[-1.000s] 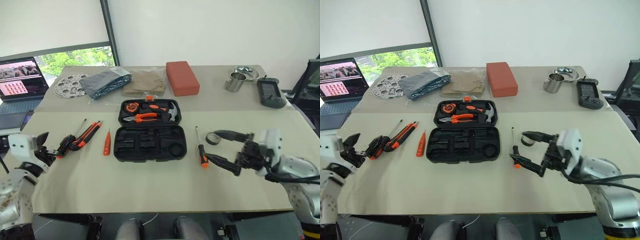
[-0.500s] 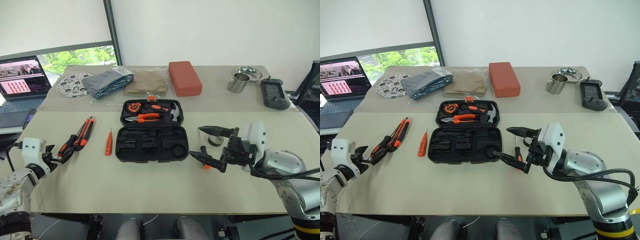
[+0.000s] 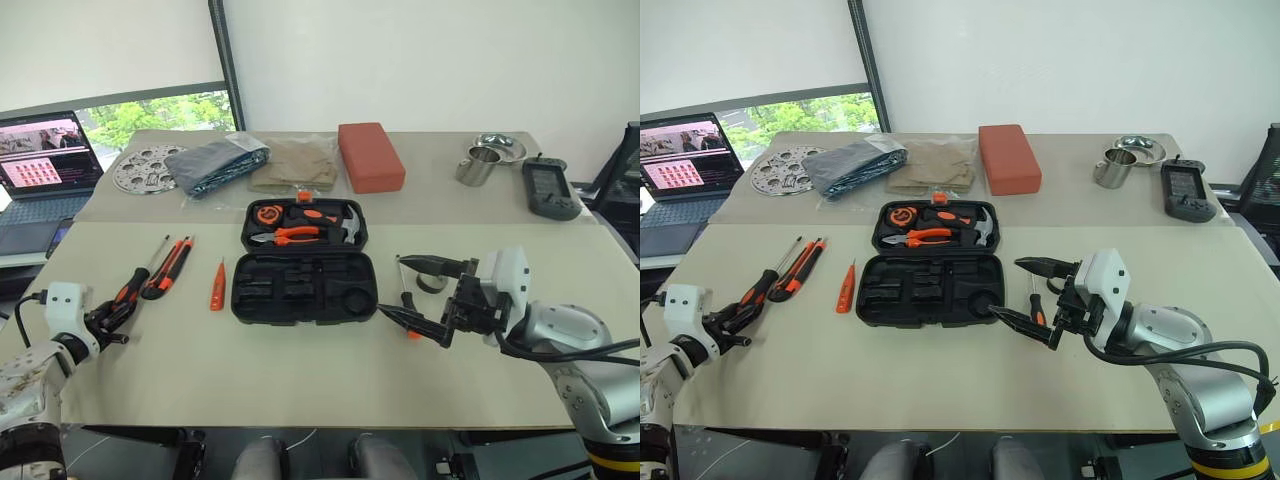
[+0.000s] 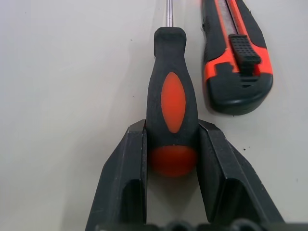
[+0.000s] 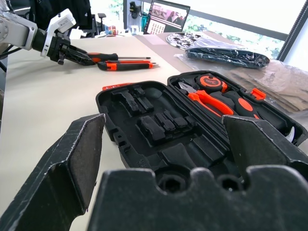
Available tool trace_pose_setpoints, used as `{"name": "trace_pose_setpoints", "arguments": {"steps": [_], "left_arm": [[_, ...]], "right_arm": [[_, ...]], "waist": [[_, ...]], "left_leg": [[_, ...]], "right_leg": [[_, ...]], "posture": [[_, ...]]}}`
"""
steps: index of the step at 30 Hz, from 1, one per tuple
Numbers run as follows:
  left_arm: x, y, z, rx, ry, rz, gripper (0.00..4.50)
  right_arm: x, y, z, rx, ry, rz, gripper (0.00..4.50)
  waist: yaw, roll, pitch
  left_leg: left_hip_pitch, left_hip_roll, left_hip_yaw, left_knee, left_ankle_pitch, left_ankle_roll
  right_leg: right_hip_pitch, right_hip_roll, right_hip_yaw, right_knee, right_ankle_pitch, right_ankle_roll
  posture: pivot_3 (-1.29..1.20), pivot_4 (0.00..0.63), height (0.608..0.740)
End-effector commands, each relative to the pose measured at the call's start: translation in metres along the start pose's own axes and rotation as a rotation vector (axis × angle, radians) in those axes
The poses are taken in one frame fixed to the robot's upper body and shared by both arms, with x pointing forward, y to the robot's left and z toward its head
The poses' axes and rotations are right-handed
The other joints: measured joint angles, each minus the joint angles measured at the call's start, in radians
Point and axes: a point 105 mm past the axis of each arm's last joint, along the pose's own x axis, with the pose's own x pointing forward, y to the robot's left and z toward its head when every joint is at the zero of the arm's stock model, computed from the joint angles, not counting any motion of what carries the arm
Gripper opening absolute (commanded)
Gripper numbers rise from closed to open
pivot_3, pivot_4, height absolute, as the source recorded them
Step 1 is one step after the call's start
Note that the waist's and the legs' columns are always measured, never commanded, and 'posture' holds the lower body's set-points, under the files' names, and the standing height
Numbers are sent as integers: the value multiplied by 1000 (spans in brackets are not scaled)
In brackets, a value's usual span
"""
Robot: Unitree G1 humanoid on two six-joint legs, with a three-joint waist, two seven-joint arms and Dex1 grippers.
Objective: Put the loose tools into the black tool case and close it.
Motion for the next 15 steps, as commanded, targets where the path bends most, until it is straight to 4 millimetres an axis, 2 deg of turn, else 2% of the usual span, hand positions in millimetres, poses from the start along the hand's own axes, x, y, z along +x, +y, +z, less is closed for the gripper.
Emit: {"name": "trace_pose_setpoints", "arguments": {"steps": [1, 4, 10, 13, 14, 15], "left_arm": [[-6, 8, 22, -2, -95, 45, 900], [-8, 11, 32, -5, -140, 66, 900], [-11, 1, 84, -2, -345, 12, 900], [-8, -19, 114, 63, -424, -92, 900], [-5, -32, 123, 120, -438, -163, 900], [-1, -56, 128, 198, -421, -286, 900]], "right_arm": [[-2, -5, 10, -50, -27, -13, 4500], [-2, -7, 10, -47, -31, -18, 4500], [-5, -12, 12, -38, -53, -35, 4500], [-6, -15, 16, -34, -83, -42, 4500], [-7, -16, 18, -31, -97, -47, 4500], [-9, -18, 20, -31, -109, -52, 4500]], "waist": [[0, 0, 0], [-2, -2, 0], [0, -3, 0], [4, -3, 0], [3, -3, 0], [3, -3, 0]], "left_leg": [[0, 0, 0, 0, 0, 0], [0, 0, 0, 0, 0, 0], [0, 0, 0, 0, 0, 0], [-1, 0, 0, 0, 0, 0], [-1, 0, 0, 0, 0, 0], [-1, 0, 0, 0, 0, 0]], "right_leg": [[0, 0, 0, 0, 0, 0], [0, 0, 0, 0, 0, 0], [0, 0, 0, 0, 0, 0], [0, 0, -1, 0, 0, 0], [0, 0, -1, 0, 0, 0], [0, 0, -1, 0, 0, 0]], "posture": [[0, 150, 740], [0, 150, 740], [0, 150, 740], [0, 150, 740], [0, 150, 740], [0, 150, 740]]}}
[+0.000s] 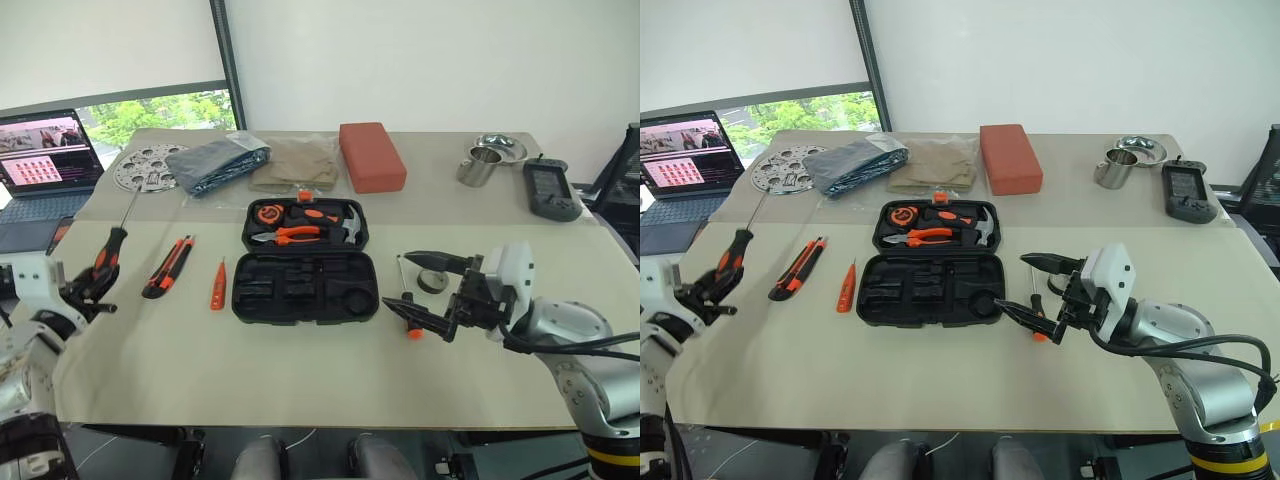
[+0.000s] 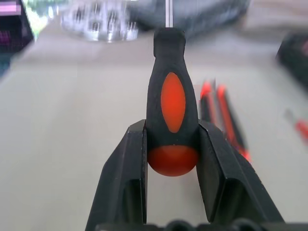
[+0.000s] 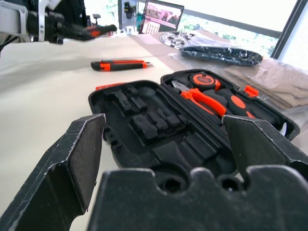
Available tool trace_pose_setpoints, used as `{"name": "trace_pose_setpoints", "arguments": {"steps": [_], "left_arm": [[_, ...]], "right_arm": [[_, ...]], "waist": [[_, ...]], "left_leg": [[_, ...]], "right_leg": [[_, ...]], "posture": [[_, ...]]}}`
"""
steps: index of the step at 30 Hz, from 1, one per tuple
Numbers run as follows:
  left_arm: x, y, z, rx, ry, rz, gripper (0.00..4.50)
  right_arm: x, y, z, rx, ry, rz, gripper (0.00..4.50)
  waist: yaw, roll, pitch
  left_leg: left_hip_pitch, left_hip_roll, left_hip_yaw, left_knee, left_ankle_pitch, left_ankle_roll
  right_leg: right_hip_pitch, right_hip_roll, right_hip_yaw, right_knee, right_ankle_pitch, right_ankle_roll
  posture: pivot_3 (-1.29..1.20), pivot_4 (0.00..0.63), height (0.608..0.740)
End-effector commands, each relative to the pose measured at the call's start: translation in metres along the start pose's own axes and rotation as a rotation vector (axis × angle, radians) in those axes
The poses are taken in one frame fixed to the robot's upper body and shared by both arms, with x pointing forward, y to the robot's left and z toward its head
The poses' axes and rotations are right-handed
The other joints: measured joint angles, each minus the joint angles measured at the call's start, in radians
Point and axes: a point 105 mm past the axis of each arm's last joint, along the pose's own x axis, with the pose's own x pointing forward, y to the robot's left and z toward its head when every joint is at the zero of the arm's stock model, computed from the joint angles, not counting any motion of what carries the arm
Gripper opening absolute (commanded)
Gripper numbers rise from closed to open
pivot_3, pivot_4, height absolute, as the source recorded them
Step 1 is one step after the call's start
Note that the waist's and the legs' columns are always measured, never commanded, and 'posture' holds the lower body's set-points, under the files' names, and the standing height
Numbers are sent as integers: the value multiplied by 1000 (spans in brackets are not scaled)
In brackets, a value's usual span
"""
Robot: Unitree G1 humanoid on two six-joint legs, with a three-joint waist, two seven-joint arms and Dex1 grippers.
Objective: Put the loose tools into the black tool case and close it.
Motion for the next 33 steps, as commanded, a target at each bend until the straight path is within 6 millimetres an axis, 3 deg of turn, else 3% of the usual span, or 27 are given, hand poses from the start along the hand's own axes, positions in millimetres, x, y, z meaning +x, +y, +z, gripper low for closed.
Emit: {"name": "trace_pose_setpoints", "arguments": {"steps": [1, 4, 12, 22, 33], "left_arm": [[19, -62, 36, 210, -56, -365, 900], [30, -103, 32, 347, -18, -612, 900], [69, -170, 17, 593, 11, -1021, 900], [95, -180, 0, 746, 134, -1151, 900], [109, -169, -14, 841, 234, -1042, 900]], "right_arm": [[-7, -9, 19, -33, -89, -29, 4500], [-14, -16, 17, -40, -74, -57, 4500], [-33, -21, 13, -76, -30, -117, 4500], [-52, -16, 9, -91, 5, -199, 4500], [-57, -10, 7, -89, 0, -219, 4500]], "waist": [[0, 0, 0], [2, 1, -1], [-2, 2, -1], [-7, 2, -1], [-3, 2, -1]], "left_leg": [[0, 0, 0, 0, 0, 0], [-1, -2, 0, 0, 0, 0], [-2, -3, 0, 1, 0, 0], [-6, -5, -1, 3, -1, 2], [-8, -5, -3, 6, -1, 2]], "right_leg": [[0, 0, 0, 0, 0, 0], [0, 0, 0, -1, 0, 0], [0, 5, 1, -1, 0, 0], [-1, 5, 1, -1, -1, 1], [-1, 5, -1, 0, -1, 2]], "posture": [[0, 150, 740], [0, 150, 740], [0, 150, 740], [0, 150, 740], [0, 150, 740]]}}
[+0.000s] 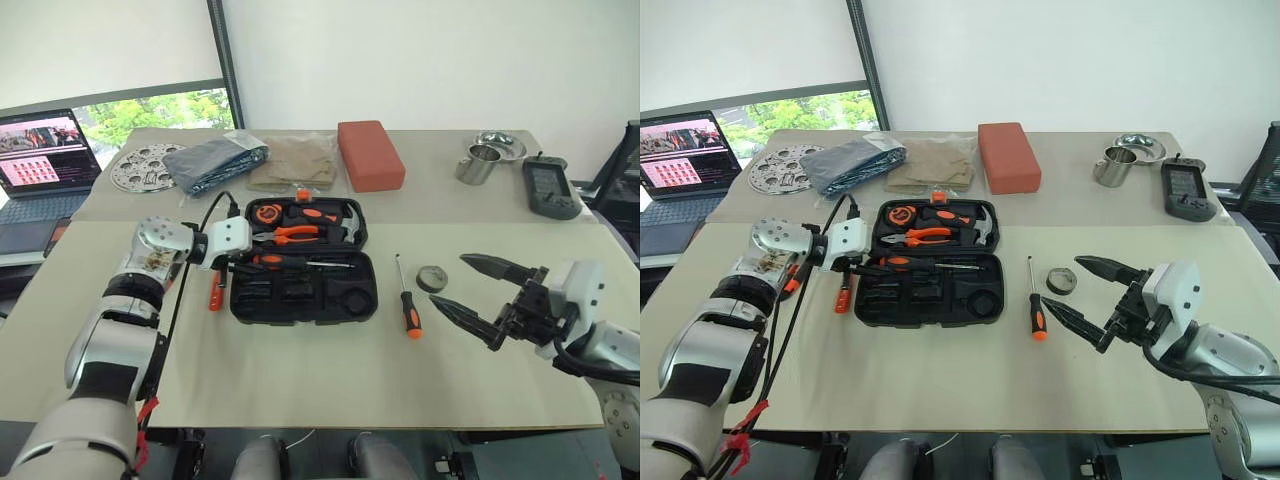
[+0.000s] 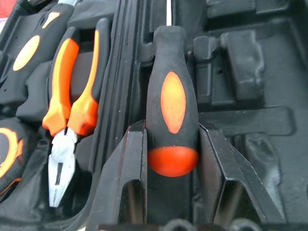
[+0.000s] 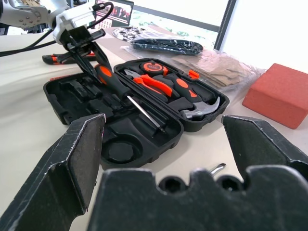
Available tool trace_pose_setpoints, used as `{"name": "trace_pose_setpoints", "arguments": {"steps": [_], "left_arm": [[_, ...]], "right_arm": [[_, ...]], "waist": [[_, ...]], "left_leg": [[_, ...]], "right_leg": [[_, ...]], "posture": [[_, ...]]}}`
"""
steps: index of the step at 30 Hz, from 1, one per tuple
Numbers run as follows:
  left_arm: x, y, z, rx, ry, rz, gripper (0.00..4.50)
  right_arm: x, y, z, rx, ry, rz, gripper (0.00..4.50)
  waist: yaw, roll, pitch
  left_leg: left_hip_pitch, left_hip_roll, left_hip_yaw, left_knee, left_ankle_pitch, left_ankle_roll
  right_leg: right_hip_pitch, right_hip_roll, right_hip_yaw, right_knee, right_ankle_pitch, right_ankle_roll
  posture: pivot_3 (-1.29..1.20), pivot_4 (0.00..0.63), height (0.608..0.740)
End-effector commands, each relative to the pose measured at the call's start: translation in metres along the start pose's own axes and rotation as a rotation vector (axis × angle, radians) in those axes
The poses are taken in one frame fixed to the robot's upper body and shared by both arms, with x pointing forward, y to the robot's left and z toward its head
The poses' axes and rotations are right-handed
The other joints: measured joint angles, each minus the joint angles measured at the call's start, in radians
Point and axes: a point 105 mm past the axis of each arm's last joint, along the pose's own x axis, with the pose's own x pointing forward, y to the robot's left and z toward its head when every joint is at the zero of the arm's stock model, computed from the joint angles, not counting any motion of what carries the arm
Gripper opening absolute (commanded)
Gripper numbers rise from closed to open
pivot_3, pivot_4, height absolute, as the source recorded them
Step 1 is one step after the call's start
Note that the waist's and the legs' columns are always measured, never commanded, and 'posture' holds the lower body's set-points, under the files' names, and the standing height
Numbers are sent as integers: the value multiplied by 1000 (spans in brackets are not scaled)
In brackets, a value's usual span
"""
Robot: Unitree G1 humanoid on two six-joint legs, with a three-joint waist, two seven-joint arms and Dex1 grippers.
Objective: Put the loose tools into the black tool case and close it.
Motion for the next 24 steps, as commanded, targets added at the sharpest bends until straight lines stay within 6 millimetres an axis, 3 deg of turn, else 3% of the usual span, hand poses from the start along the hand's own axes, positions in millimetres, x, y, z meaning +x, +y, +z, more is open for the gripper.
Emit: {"name": "trace_pose_setpoints", "arguments": {"steps": [1, 24], "left_arm": [[-4, 14, 2, 19, 36, 69, 900], [-15, 9, -20, -20, 173, 29, 900]], "right_arm": [[-3, -1, 15, -62, -44, -15, 4500], [0, -2, 16, -66, -52, -6, 4500]], "waist": [[-1, 0, 0], [-2, 1, 0]], "left_leg": [[0, 0, 0, 0, 0, 0], [1, 0, 0, 1, 0, 0]], "right_leg": [[0, 0, 0, 0, 0, 0], [0, 0, -1, 2, 0, 0]], "posture": [[0, 150, 740], [0, 150, 740]]}}
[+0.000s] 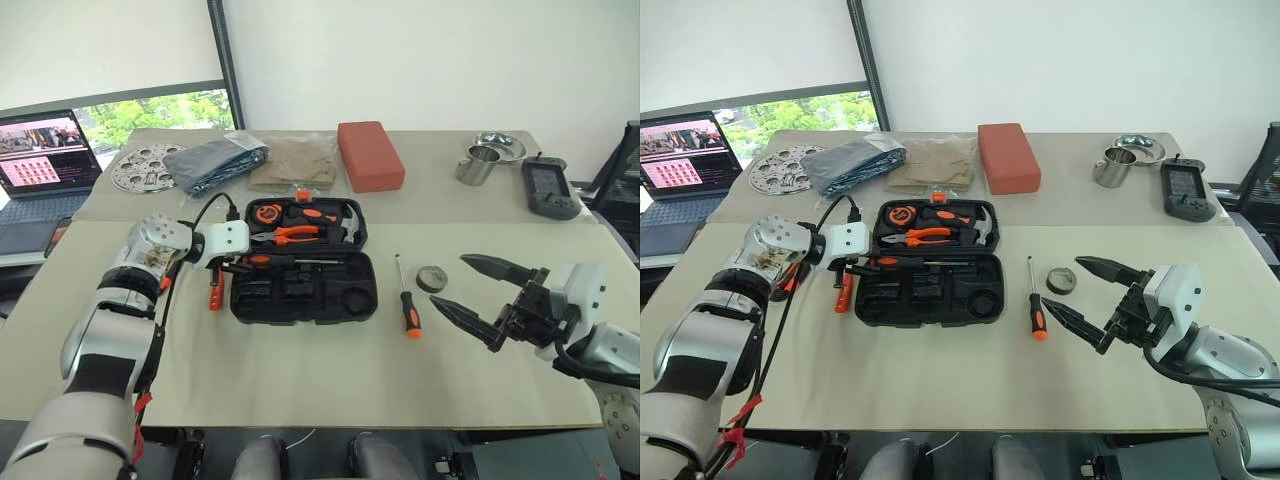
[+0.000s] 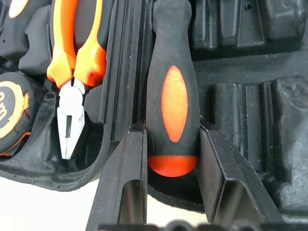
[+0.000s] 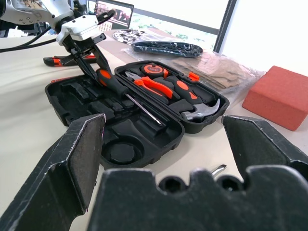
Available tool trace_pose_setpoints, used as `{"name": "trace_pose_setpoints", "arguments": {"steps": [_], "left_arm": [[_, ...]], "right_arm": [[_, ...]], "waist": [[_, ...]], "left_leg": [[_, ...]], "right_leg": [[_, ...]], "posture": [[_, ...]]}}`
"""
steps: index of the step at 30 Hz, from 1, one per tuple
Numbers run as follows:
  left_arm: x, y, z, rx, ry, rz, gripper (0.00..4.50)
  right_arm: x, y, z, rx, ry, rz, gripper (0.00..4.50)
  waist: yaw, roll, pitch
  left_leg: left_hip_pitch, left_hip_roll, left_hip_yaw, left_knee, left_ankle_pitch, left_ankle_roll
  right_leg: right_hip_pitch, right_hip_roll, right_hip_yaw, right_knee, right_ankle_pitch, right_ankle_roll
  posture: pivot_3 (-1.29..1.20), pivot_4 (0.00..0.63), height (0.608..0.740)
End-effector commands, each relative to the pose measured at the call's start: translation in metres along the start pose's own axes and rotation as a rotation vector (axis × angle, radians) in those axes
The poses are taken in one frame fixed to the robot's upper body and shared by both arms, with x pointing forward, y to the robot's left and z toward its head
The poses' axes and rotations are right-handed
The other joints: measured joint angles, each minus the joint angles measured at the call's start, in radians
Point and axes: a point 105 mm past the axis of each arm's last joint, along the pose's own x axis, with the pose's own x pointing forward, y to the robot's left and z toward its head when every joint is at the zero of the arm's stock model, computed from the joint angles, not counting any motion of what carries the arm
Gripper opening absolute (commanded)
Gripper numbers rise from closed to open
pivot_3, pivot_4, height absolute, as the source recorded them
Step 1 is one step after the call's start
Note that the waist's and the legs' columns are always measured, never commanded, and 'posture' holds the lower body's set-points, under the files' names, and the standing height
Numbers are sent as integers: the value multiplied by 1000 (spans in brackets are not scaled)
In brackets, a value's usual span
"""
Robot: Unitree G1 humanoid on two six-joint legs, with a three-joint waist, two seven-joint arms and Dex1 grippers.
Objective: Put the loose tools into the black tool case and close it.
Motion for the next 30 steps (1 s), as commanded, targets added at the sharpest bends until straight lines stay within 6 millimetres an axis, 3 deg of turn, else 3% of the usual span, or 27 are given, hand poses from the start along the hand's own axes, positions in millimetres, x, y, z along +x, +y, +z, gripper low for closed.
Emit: {"name": "trace_pose_setpoints", "arguments": {"steps": [1, 2, 8, 10, 18, 21, 25, 30], "left_arm": [[-10, 10, -1, -14, 21, 42, 900], [-10, 13, 1, -14, 18, 61, 1904], [-16, 22, 6, 36, 22, 99, 4006], [-22, 25, 10, 55, 9, 99, 4490], [-36, 44, 50, 4, -211, 140, 4490], [-29, 46, 54, -13, -243, 169, 3803], [-19, 45, 67, -69, -356, 176, 2214], [7, 27, 74, -122, -429, 74, 346]], "right_arm": [[0, -1, 14, -57, -44, -7, 4500], [1, 0, 14, -56, -45, -6, 4500], [3, 1, 14, -52, -45, -4, 4500], [4, 0, 15, -52, -45, -3, 4500], [10, 1, 15, -46, -54, 11, 4500], [11, 1, 15, -45, -58, 16, 4500], [12, 1, 15, -45, -58, 16, 4500], [8, 0, 14, -42, -32, 0, 4500]], "waist": [[0, 0, 0], [0, 0, 0], [2, 1, -1], [1, 1, -1], [2, 1, -1], [5, 2, -1], [4, 2, -1], [2, 3, -2]], "left_leg": [[0, 0, 0, 0, 0, 0], [0, 0, 0, 0, 0, 0], [1, -1, 0, 1, 0, 0], [0, -1, 0, 1, 0, 0], [-2, -1, 0, 1, 0, 0], [-2, -1, 0, 2, 0, 0], [-3, -1, -2, 3, 0, 0], [-5, -1, -2, 6, 0, 1]], "right_leg": [[0, 0, 0, 0, 0, 0], [0, 0, 0, 0, 0, 0], [1, 0, 0, 1, 0, 0], [1, 0, 0, 1, 0, 0], [0, 0, -1, 0, 0, 0], [0, -1, -3, 0, 0, 0], [0, -1, -3, 0, 0, 0], [0, -1, -4, 1, 0, 0]], "posture": [[0, 150, 740], [0, 150, 740], [0, 150, 740], [0, 150, 740], [0, 150, 740], [0, 150, 740], [0, 150, 740], [0, 150, 740]]}}
